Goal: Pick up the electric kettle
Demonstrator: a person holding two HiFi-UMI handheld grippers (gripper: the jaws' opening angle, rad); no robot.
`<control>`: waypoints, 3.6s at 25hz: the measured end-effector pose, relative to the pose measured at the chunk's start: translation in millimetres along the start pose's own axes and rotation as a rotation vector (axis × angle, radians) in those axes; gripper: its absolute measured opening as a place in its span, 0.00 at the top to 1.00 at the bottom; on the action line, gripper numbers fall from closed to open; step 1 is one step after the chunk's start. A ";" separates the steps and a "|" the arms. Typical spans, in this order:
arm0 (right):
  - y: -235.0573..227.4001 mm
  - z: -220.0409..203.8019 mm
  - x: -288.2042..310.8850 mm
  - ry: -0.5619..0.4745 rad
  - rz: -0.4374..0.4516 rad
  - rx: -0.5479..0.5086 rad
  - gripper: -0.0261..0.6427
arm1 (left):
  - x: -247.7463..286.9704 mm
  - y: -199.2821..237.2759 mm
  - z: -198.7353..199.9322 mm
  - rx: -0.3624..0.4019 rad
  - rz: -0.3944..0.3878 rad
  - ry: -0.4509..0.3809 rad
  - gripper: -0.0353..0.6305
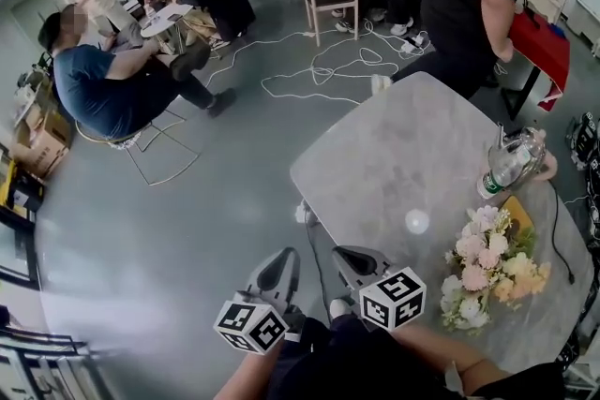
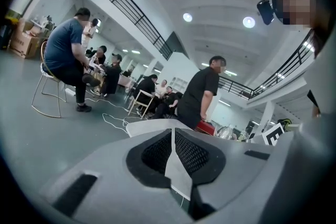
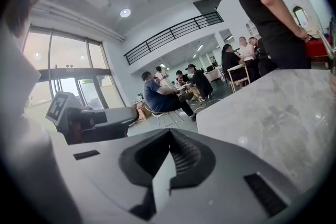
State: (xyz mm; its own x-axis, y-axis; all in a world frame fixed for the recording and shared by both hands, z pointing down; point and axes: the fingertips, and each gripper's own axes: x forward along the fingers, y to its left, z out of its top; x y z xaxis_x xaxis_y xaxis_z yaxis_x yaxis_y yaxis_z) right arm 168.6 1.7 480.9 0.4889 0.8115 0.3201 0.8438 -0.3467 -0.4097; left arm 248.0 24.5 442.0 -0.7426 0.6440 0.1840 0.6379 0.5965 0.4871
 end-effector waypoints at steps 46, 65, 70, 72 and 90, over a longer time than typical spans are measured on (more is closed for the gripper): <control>54.0 78.6 233.6 -0.148 -0.319 0.029 0.95 | 34.8 216.5 138.2 0.079 -0.279 0.157 0.91; 16.7 128.4 333.4 -0.176 -0.365 0.008 0.95 | 94.6 300.8 187.6 0.071 -0.272 0.117 0.91; -20.4 152.1 361.1 -0.203 -0.390 0.037 0.95 | 141.5 318.7 201.5 0.076 -0.284 0.135 0.91; -28.2 163.3 373.4 -0.213 -0.395 0.056 0.95 | 159.7 325.9 211.3 0.087 -0.295 0.157 0.91; -150.1 202.5 363.9 -0.307 -0.636 0.189 0.95 | 316.6 293.9 220.7 0.155 -0.517 0.348 0.91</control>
State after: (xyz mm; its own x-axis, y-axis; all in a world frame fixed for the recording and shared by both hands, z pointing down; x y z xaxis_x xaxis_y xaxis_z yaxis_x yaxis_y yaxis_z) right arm 175.0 444.3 486.0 -0.1907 0.9337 0.3030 0.8778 0.3003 -0.3732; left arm 245.4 509.5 455.0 -0.9684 0.0774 0.2372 0.1827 0.8676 0.4626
